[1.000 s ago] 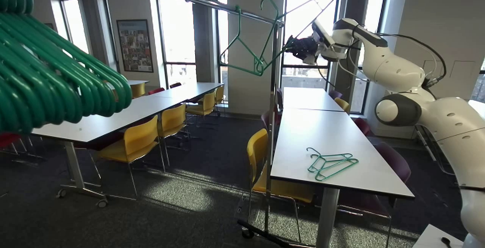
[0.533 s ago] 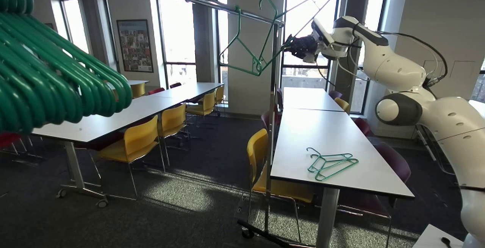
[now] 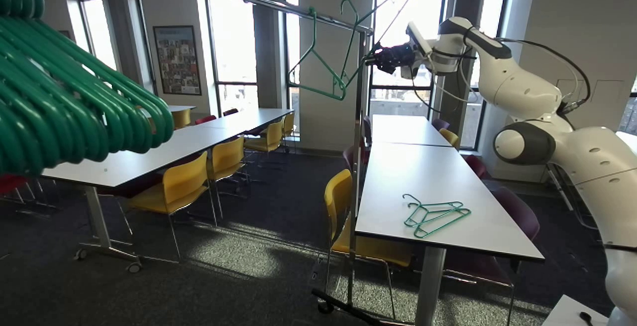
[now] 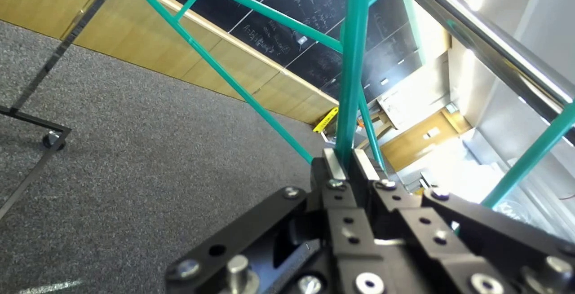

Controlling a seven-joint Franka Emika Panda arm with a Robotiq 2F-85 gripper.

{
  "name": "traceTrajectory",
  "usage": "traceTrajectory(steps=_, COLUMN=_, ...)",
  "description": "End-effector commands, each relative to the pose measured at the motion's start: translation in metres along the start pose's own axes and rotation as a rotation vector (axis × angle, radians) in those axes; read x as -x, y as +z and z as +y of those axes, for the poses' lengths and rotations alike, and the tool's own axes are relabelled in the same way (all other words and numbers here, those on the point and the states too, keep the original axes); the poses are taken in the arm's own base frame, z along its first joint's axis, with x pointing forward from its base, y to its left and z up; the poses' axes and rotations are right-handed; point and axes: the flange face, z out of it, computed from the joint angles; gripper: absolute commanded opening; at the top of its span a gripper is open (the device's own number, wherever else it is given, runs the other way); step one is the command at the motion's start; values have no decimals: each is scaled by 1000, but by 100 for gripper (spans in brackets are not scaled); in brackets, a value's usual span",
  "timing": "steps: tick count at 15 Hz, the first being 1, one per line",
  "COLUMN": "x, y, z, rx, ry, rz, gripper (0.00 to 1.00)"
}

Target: Put one green hanger from the table on the rail.

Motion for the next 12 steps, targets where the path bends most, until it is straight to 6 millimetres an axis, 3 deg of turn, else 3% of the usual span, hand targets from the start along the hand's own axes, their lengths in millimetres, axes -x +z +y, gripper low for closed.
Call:
traceTrajectory(steps=1, x=12, y=2, z=-5, rx=-9, ry=62, rz=-11, gripper=2)
traceTrajectory(steps=7, x=-3, y=7, z=3, rx=0, ry=117, rz=-71, gripper=2)
traceTrajectory(steps=12, x=-36, y=3, z=21, rx=35, ry=180, rz=-77, gripper=2)
